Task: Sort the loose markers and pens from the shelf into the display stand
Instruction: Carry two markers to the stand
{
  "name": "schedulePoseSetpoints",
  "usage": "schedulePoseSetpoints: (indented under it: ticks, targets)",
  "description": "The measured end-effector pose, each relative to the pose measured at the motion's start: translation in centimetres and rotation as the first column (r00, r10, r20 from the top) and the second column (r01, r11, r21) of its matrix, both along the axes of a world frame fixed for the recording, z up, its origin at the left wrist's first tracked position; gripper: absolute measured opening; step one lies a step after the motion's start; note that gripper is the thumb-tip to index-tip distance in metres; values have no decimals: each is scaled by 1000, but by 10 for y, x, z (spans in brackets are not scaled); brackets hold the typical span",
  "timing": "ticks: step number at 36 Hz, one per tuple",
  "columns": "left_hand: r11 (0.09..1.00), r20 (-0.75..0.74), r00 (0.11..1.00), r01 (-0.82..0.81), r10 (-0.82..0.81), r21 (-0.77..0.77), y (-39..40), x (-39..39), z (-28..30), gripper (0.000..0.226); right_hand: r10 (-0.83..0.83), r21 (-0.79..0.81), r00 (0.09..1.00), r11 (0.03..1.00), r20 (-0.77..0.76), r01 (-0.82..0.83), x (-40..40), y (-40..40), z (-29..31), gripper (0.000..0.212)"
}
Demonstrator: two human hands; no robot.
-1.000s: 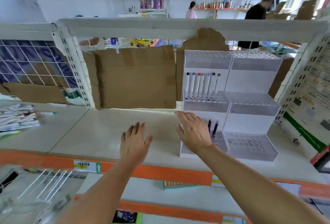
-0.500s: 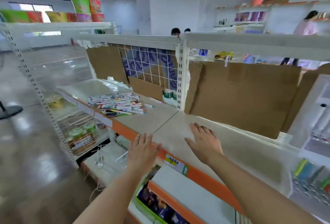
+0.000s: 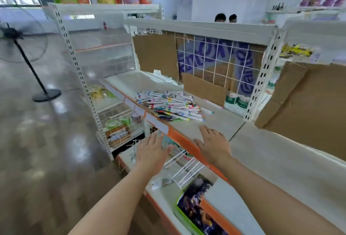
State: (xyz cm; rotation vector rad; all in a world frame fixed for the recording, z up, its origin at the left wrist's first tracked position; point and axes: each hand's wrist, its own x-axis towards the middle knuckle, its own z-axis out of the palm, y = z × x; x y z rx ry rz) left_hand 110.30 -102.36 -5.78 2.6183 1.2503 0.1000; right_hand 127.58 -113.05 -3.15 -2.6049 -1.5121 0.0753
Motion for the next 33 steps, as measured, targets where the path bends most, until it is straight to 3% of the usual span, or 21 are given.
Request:
schedulePoseSetpoints:
  ticks: [12,18,26,33]
  targets:
    - [997,7,999,-49,49,-63,79,34,-3,62,-30,-3,997,1000,65,30,51,102,-4,29]
    - [996,8,999,-49,50,-68,107,65,-6,60,11,-70,997,998,79,-5,84,139,-21,38]
    - [1000,78,997,4,-4,-1,133,102,-15,51,47,-95,991,995,126,-36,104,157,-36,32]
    - [990,115,991,54,-69,127,148,128,-12,28,79,-123,982,991,169,-58,111,160,-44,31]
